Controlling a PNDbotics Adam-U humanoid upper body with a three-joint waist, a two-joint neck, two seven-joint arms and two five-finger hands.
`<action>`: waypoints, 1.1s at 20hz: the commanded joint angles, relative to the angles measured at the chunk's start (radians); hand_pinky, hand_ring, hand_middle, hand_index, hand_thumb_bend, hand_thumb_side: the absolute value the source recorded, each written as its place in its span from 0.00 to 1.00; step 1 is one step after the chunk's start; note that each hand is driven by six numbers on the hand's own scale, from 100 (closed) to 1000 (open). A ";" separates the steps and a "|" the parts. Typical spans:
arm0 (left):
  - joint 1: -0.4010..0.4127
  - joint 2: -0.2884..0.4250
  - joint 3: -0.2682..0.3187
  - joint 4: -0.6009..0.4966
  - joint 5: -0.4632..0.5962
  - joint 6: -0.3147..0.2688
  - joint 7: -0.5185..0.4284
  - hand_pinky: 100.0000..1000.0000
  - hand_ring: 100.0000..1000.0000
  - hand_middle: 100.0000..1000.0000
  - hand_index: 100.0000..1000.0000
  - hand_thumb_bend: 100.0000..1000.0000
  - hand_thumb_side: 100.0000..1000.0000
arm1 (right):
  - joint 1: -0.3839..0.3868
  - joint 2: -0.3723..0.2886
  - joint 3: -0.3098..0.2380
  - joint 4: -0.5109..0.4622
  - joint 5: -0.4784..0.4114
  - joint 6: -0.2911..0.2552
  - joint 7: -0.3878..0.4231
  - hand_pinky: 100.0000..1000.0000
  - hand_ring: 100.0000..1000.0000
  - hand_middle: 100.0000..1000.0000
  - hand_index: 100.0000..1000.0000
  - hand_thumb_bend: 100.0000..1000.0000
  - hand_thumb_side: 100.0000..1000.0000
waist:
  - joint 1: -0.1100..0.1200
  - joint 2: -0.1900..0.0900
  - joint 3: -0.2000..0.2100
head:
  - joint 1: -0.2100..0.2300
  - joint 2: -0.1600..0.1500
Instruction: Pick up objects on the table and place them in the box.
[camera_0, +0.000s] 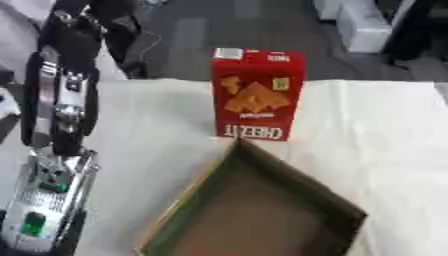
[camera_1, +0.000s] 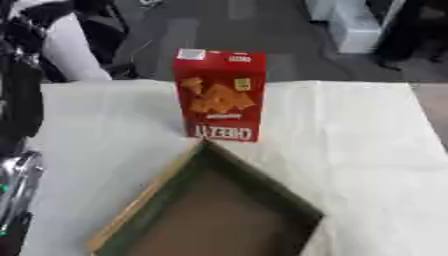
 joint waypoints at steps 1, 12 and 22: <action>-0.009 0.002 0.000 -0.014 0.001 -0.004 0.013 0.90 0.79 0.91 0.88 0.00 0.88 | -0.004 -0.010 -0.011 -0.013 -0.004 0.007 0.000 0.48 0.70 0.78 0.79 0.00 0.61 | 0.000 -0.019 -0.003 | -0.015 -0.021; -0.008 0.013 -0.004 -0.006 -0.013 0.061 0.000 0.79 0.66 0.87 0.86 0.01 0.76 | 0.001 -0.008 -0.014 -0.013 -0.003 0.010 0.003 0.47 0.70 0.78 0.79 0.00 0.60 | 0.005 -0.017 -0.008 | -0.010 -0.014; -0.095 0.052 -0.054 0.110 -0.020 0.143 -0.186 0.75 0.57 0.83 0.82 0.33 0.38 | 0.003 -0.005 -0.008 -0.013 -0.014 0.012 0.021 0.47 0.70 0.78 0.79 0.00 0.60 | 0.026 -0.012 -0.036 | 0.013 -0.012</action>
